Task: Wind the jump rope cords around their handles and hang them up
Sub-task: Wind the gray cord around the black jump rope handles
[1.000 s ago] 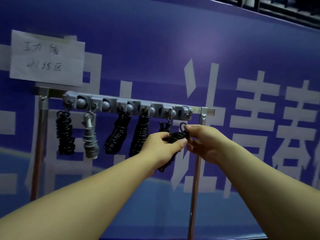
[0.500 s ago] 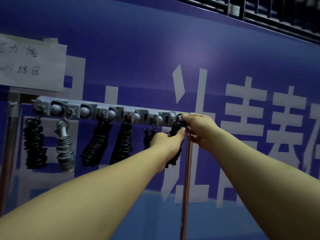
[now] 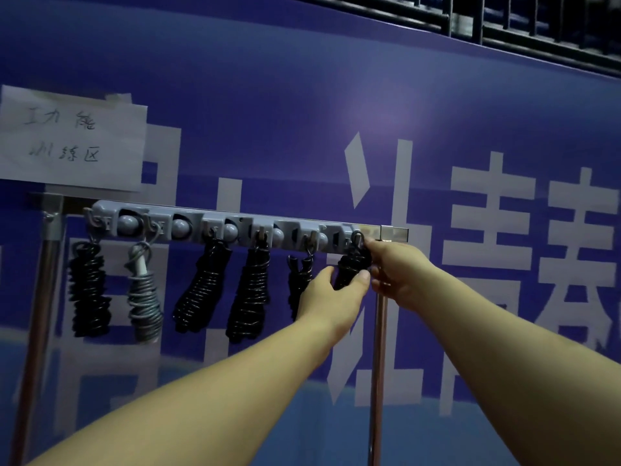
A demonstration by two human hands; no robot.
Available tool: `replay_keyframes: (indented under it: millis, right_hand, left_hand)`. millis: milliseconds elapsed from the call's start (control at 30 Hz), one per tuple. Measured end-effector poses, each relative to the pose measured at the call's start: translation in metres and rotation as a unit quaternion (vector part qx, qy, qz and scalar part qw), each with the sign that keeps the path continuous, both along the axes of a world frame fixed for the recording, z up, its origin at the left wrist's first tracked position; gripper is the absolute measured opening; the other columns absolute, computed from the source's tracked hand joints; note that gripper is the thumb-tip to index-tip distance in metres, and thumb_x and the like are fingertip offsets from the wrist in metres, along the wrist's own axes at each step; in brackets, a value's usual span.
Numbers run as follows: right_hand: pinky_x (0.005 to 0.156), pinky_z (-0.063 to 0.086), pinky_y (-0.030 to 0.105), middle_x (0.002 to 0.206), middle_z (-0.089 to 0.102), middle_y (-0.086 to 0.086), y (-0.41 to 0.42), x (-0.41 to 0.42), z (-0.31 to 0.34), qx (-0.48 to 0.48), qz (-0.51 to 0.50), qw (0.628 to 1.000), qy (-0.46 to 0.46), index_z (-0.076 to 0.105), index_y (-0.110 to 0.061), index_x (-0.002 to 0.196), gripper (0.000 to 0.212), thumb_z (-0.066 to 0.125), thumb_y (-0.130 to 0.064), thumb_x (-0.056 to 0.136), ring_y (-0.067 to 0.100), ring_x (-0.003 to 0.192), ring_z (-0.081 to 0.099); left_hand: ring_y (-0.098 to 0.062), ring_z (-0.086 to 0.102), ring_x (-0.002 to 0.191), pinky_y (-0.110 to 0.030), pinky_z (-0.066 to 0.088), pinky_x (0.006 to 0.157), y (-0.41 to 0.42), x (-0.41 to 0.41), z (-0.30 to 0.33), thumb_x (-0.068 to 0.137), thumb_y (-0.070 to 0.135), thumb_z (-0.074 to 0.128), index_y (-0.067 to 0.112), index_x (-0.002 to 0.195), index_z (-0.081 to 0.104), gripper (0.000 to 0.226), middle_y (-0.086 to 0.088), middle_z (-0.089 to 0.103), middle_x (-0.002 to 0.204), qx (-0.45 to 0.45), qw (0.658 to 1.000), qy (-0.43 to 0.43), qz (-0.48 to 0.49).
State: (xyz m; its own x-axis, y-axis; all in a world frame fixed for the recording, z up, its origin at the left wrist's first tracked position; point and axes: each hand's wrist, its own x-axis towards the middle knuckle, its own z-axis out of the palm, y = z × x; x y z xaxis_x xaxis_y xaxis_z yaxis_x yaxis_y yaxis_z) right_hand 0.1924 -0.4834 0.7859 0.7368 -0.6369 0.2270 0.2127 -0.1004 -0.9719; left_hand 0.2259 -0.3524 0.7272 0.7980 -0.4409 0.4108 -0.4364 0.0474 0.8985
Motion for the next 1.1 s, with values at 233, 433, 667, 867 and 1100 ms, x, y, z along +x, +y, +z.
replay_keyframes:
  millis: [233, 433, 667, 867, 1100]
  right_hand:
    - [0.046, 0.043, 0.024, 0.070, 0.059, 0.000, 0.009, 0.005, 0.007, -0.021, -0.051, 0.998, 0.005, 0.070, -0.009, 0.104, 0.021, 0.069, -0.025, 0.090, 0.008, 0.053, 0.050]
    - [0.050, 0.044, 0.025, 0.084, 0.063, 0.000, 0.014, 0.007, -0.009, 0.028, -0.090, 0.995, -0.026, 0.068, -0.013, 0.104, 0.023, 0.071, -0.031, 0.091, 0.012, 0.063, 0.053]
    - [0.076, 0.050, 0.030, 0.104, 0.064, -0.002, 0.076, -0.014, -0.100, -0.173, -0.233, 0.941, -0.172, 0.061, -0.030, 0.101, 0.019, 0.068, -0.042, 0.089, 0.012, 0.090, 0.060]
    - [0.066, 0.044, 0.028, 0.088, 0.062, 0.001, 0.191, 0.001, -0.233, -0.161, -0.095, 0.973, -0.135, 0.060, -0.028, 0.092, 0.016, 0.072, -0.039, 0.088, 0.010, 0.070, 0.051]
    - [0.065, 0.042, 0.013, 0.074, 0.061, -0.007, 0.295, -0.005, -0.400, -0.128, 0.067, 0.988, 0.064, 0.064, -0.019, 0.086, 0.020, 0.074, -0.036, 0.087, -0.005, 0.062, 0.053]
  left_hand:
    - [-0.018, 0.044, 0.139, -0.032, 0.040, 0.107, 0.019, -0.002, -0.006, 0.094, 0.055, 0.059, 0.026, 0.152, 0.039, 0.068, 0.004, 0.043, 0.155, -0.026, 1.000, 0.000, -0.003]
    - [-0.009, 0.062, 0.101, -0.030, 0.054, 0.085, 0.050, -0.004, -0.006, 0.095, 0.053, 0.059, 0.026, 0.120, 0.063, 0.037, 0.007, 0.065, 0.117, -0.051, 0.998, -0.038, 0.010]
    - [-0.014, 0.065, 0.091, -0.031, 0.053, 0.081, 0.112, 0.006, -0.058, 0.092, 0.060, 0.058, 0.031, 0.097, 0.064, 0.030, 0.012, 0.067, 0.098, -0.036, 0.996, -0.015, 0.080]
    - [-0.009, 0.060, 0.087, -0.024, 0.043, 0.069, 0.196, 0.021, -0.159, 0.093, 0.058, 0.058, 0.022, 0.101, 0.064, 0.037, 0.007, 0.066, 0.098, 0.058, 0.986, 0.023, 0.153]
    - [-0.023, 0.063, 0.082, -0.030, 0.041, 0.071, 0.345, 0.007, -0.349, 0.091, 0.059, 0.060, 0.017, 0.086, 0.068, 0.042, 0.003, 0.066, 0.077, 0.162, 0.920, 0.194, 0.298]
